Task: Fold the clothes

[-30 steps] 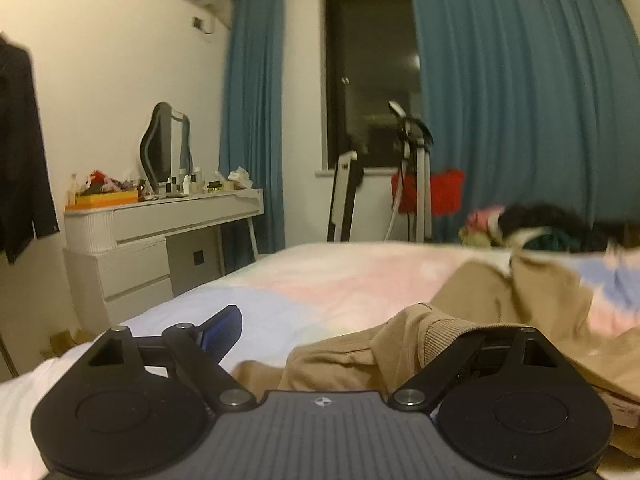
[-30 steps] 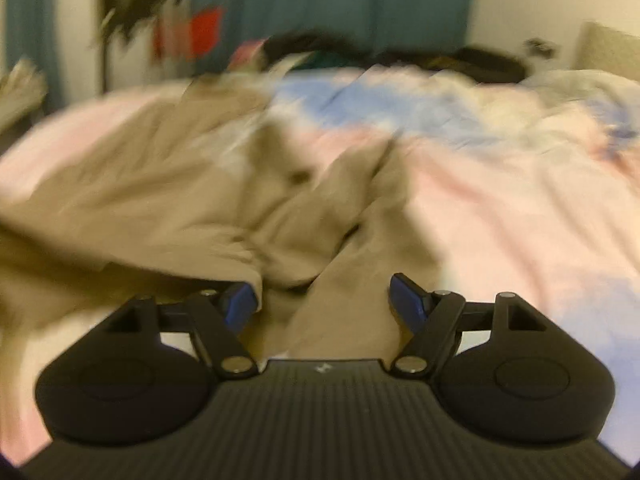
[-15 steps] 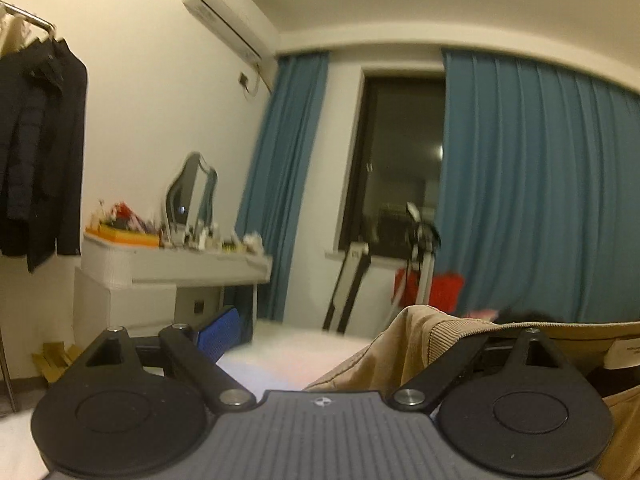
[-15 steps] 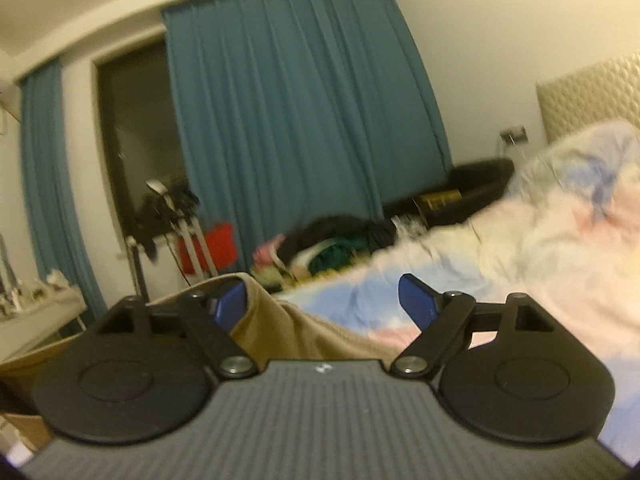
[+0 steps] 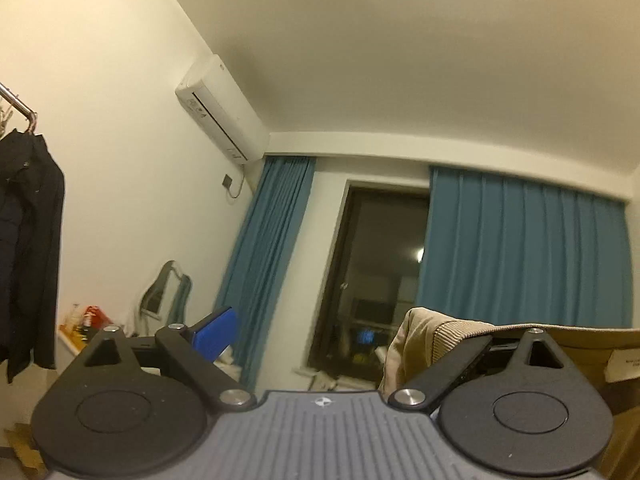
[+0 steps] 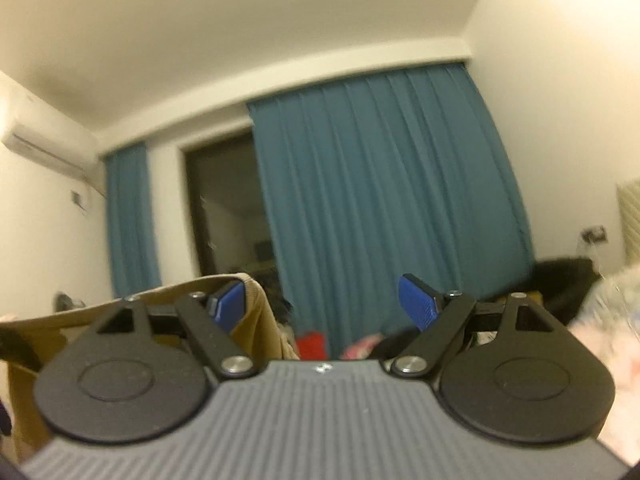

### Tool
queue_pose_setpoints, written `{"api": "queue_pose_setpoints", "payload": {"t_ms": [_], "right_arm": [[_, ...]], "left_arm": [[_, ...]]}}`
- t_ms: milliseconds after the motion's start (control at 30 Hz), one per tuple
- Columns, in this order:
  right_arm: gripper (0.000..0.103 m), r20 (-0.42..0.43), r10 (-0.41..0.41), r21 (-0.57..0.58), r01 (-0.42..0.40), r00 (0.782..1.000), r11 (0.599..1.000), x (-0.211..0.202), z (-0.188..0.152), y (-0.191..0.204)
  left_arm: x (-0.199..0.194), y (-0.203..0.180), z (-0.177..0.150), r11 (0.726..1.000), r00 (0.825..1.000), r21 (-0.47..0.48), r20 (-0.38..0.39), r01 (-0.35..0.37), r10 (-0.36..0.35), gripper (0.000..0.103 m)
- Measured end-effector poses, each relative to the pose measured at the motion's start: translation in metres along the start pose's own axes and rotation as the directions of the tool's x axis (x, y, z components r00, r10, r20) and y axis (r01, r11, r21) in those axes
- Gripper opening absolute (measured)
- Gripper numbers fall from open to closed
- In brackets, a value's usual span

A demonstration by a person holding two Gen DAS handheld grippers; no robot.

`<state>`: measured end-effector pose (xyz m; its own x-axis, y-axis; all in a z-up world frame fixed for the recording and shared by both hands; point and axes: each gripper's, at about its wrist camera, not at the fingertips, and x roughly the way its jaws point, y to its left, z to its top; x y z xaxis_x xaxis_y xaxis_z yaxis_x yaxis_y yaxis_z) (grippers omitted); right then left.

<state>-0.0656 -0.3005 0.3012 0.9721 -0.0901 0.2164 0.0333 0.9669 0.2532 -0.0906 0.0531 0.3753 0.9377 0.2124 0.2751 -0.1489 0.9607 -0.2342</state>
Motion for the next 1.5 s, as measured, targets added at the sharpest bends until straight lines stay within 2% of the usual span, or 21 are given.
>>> {"api": "queue_pose_setpoints", "payload": {"t_ms": [100, 200, 300, 367, 500, 600, 667, 733, 867, 1000, 1033, 1100, 1167, 1267, 1333, 1400, 1467, 1500], "right_arm": [[0.084, 0.048, 0.036, -0.003, -0.036, 0.998, 0.999, -0.018, 0.043, 0.006], [0.084, 0.076, 0.056, 0.016, -0.057, 0.996, 0.998, -0.033, 0.071, 0.006], [0.084, 0.062, 0.045, 0.006, -0.045, 0.997, 0.999, -0.035, 0.079, 0.003], [0.085, 0.026, 0.032, -0.005, -0.032, 0.999, 0.999, -0.029, 0.071, 0.0], [0.085, -0.054, -0.008, -0.046, 0.006, 0.999, 0.999, 0.0, 0.024, -0.01], [0.084, -0.125, -0.042, -0.069, 0.033, 0.991, 0.997, 0.037, -0.017, -0.015], [0.084, -0.173, -0.065, -0.084, 0.051, 0.983, 0.995, 0.066, -0.045, -0.018], [0.084, -0.207, -0.09, -0.105, 0.069, 0.974, 0.992, 0.108, -0.076, -0.022], [0.084, -0.28, -0.131, -0.097, 0.108, 0.951, 0.989, 0.21, -0.145, -0.043], [0.083, -0.372, -0.184, -0.087, 0.164, 0.91, 0.983, 0.311, -0.233, -0.064], [0.083, -0.401, -0.199, -0.09, 0.178, 0.894, 0.98, 0.335, -0.259, -0.069], [0.083, -0.463, -0.222, -0.109, 0.194, 0.858, 0.975, 0.372, -0.314, -0.076], [0.083, -0.526, -0.245, -0.128, 0.209, 0.815, 0.97, 0.407, -0.369, -0.083], [0.083, -0.64, -0.266, -0.162, 0.211, 0.721, 0.964, 0.436, -0.445, -0.094], [0.082, -0.707, -0.273, -0.194, 0.192, 0.652, 0.962, 0.451, -0.487, -0.098], [0.083, -0.753, -0.276, -0.227, 0.158, 0.597, 0.961, 0.455, -0.51, -0.098], [0.083, -0.792, -0.253, -0.23, 0.112, 0.556, 0.967, 0.456, -0.524, -0.097], [0.082, -0.801, -0.24, -0.227, 0.093, 0.548, 0.969, 0.455, -0.527, -0.096]], "left_arm": [[0.0, 0.001, 0.056, 0.998, 0.998, -0.04, -0.018, 0.054, -0.055, 0.097], [-0.004, 0.0, 0.093, 0.995, 0.995, -0.046, -0.028, 0.092, -0.093, 0.1], [-0.004, 0.0, 0.107, 0.99, 0.988, -0.028, -0.066, 0.135, -0.137, 0.102], [-0.001, 0.0, 0.095, 0.987, 0.982, -0.018, -0.101, 0.161, -0.162, 0.102], [0.025, 0.007, 0.04, 0.98, 0.966, -0.03, -0.164, 0.197, -0.199, 0.103], [0.065, 0.009, -0.017, 0.983, 0.95, -0.059, -0.253, 0.172, -0.182, 0.103], [0.106, 0.006, -0.057, 0.987, 0.935, -0.068, -0.316, 0.144, -0.158, 0.103], [0.149, 0.0, -0.098, 0.991, 0.922, -0.06, -0.364, 0.121, -0.135, 0.103], [0.237, -0.014, -0.196, 0.995, 0.906, -0.005, -0.412, 0.102, -0.095, 0.103], [0.329, -0.03, -0.31, 0.996, 0.862, 0.038, -0.504, 0.085, -0.054, 0.103], [0.352, -0.031, -0.341, 0.996, 0.839, 0.041, -0.542, 0.078, -0.043, 0.103], [0.396, -0.032, -0.406, 0.997, 0.781, 0.044, -0.624, 0.064, -0.023, 0.102], [0.43, -0.024, -0.474, 0.997, 0.71, 0.046, -0.705, 0.06, -0.01, 0.099], [0.457, -0.009, -0.56, 0.994, 0.587, 0.089, -0.808, 0.055, 0.04, 0.098], [0.464, -0.001, -0.598, 0.99, 0.506, 0.116, -0.86, 0.077, 0.061, 0.098], [0.47, 0.008, -0.633, 0.985, 0.421, 0.139, -0.903, 0.105, 0.082, 0.098], [0.478, 0.015, -0.65, 0.978, 0.364, 0.141, -0.928, 0.152, 0.078, 0.103], [0.481, 0.016, -0.652, 0.973, 0.341, 0.142, -0.937, 0.181, 0.073, 0.103]]}}
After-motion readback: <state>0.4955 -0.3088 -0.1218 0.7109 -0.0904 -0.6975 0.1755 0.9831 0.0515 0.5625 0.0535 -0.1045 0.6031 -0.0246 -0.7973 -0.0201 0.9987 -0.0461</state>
